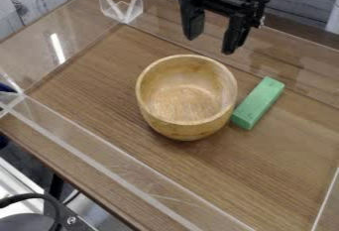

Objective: Put the green block in the brown bowl

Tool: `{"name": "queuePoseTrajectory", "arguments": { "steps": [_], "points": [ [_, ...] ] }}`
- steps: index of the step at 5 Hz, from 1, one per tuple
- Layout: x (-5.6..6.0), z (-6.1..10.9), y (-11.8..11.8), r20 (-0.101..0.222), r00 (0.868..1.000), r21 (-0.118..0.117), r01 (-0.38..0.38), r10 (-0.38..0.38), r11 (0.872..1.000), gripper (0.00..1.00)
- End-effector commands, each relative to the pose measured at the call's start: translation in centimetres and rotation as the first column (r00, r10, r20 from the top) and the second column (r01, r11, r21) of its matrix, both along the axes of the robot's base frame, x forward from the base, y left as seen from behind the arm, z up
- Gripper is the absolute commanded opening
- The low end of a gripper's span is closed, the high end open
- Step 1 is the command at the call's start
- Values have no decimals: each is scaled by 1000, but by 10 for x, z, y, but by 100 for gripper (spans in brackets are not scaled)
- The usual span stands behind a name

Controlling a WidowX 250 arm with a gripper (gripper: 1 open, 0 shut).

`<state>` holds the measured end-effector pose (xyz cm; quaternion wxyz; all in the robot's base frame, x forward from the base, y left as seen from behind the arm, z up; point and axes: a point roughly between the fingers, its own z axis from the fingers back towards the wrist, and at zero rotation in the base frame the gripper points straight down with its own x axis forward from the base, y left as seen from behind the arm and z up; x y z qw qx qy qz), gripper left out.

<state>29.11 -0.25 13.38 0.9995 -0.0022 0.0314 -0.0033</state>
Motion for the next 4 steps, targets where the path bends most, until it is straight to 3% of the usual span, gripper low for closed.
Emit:
{"name": "queuePoseTrajectory", "arguments": {
  "steps": [1, 2, 4],
  "points": [
    [0, -6, -14, -3, 999, -5, 48, -48, 999, 100],
    [-3, -17, -30, -4, 994, -12, 111, -111, 994, 100],
    [2, -41, -56, -9, 985, -8, 173, -173, 985, 100]
  ]
}}
